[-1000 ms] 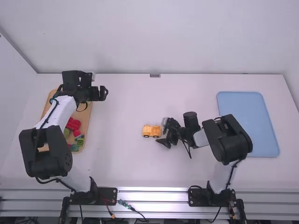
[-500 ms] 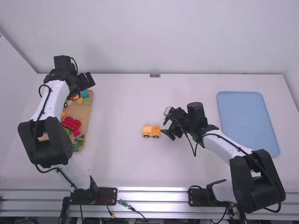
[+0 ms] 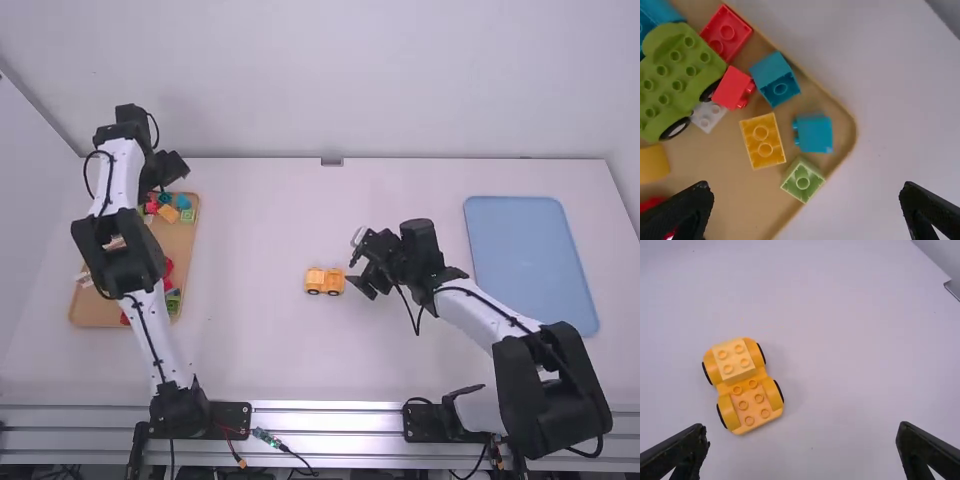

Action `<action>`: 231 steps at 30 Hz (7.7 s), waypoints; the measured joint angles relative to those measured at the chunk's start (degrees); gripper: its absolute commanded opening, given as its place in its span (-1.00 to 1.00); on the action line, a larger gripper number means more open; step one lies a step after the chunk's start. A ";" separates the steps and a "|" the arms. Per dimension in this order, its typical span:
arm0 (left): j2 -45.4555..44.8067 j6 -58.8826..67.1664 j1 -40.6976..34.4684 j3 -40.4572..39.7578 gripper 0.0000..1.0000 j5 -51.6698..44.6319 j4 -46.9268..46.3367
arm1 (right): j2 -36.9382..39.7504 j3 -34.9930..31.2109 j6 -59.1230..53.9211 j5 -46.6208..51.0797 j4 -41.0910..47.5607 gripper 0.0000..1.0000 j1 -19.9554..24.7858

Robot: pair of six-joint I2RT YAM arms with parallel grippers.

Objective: Assemble lego blocks to make yellow taxi

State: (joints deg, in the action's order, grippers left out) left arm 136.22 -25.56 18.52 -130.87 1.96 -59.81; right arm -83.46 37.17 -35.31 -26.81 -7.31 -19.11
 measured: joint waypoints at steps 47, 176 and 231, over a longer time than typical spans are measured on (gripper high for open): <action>7.67 -6.56 3.17 6.62 0.39 0.26 5.92 | 0.00 0.00 0.90 0.20 0.22 0.99 0.00; 7.56 1.51 -14.49 -22.71 -0.96 7.93 -12.31 | 0.00 0.00 11.52 1.46 -6.88 0.99 3.76; -62.12 67.14 -21.11 76.02 -0.97 -58.03 31.04 | 0.00 0.07 22.58 -38.47 -30.27 0.99 3.74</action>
State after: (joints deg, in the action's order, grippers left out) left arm 74.11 41.58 -2.59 -54.85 -56.07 -28.77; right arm -83.46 37.23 -12.73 -65.28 -37.58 -15.38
